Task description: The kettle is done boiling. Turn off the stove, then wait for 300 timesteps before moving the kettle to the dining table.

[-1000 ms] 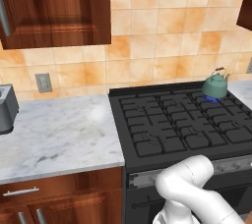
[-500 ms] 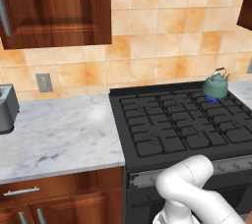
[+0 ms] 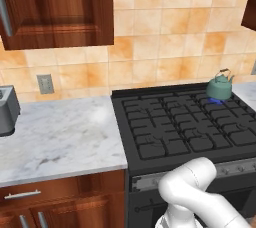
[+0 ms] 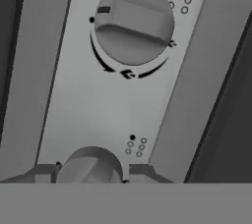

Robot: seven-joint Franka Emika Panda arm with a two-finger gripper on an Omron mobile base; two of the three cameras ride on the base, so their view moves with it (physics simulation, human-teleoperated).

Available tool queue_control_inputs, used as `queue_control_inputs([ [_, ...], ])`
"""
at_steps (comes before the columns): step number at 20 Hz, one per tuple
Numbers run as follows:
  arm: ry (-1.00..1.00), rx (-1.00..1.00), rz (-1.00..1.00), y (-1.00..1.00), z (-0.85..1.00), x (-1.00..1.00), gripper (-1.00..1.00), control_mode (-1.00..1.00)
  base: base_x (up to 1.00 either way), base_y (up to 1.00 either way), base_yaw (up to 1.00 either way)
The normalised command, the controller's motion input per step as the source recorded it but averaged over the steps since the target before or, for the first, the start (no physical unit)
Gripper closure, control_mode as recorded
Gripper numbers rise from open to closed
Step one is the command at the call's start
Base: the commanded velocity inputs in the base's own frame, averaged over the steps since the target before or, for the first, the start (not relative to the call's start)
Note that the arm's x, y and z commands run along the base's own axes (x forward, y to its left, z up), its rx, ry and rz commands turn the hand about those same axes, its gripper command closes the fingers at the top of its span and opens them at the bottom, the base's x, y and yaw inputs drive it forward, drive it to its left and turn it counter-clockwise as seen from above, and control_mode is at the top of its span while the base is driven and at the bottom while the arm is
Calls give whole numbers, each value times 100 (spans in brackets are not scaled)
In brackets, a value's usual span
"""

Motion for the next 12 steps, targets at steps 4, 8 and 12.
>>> queue_control_inputs([
  [4, 3, 33, -9, -55, 0, 0, 100, -100, 0, 0, 0],
  [8, 3, 33, -9, -54, 0, 0, 100, -100, 0, 0, 0],
  [12, 3, 33, -8, -48, 0, 0, 100, -100, 0, 0, 0],
])
